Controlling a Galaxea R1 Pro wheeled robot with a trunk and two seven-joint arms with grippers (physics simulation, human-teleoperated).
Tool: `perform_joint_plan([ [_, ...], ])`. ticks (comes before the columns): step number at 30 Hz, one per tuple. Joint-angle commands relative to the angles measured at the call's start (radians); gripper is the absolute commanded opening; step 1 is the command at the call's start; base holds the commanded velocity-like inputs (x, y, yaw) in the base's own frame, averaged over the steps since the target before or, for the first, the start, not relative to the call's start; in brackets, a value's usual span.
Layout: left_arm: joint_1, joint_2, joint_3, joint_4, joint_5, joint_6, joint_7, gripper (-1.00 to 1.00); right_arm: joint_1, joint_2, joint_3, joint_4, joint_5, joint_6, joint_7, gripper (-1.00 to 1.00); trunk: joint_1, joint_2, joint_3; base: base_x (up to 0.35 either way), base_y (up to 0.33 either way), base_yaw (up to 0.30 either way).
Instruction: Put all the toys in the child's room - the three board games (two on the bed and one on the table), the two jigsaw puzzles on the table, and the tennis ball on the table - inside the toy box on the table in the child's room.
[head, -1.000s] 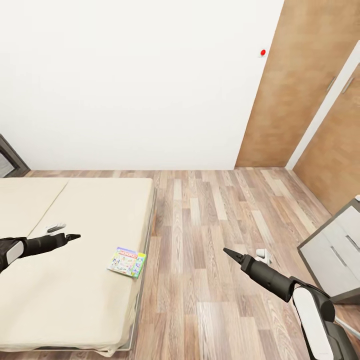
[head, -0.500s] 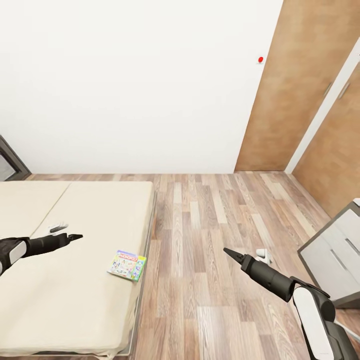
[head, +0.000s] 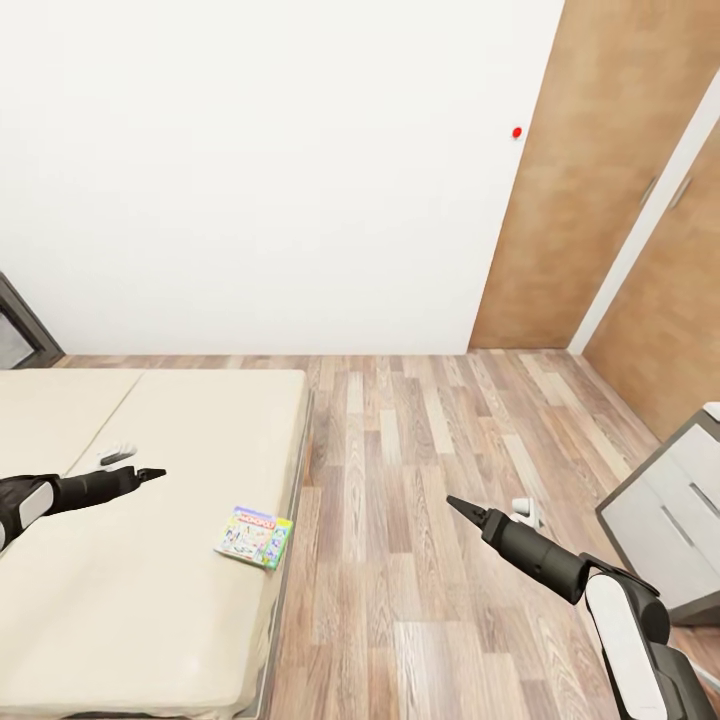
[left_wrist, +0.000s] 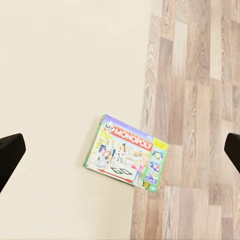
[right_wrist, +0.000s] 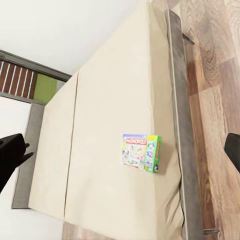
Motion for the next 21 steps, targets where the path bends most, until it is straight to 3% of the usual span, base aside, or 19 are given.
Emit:
perform_joint_plan([
  [1, -0.001, 0.0, 0.008, 0.0, -0.009, 0.006, -0.003, 1.0, -0.001, 0.0, -0.002, 0.0, 0.004, 0.005, 0.006, 1.0, 0.001, -0.002, 0.0, 0.0, 0.0, 0.0],
  [21, 0.0, -0.01, 0.007, 0.0, -0.009, 0.007, -0.002, 1.0, -0.001, -0.002, -0.003, -0.001, 0.004, -0.018, 0.006, 1.0, 0.001, -0.002, 0.011, 0.0, 0.0, 0.0],
])
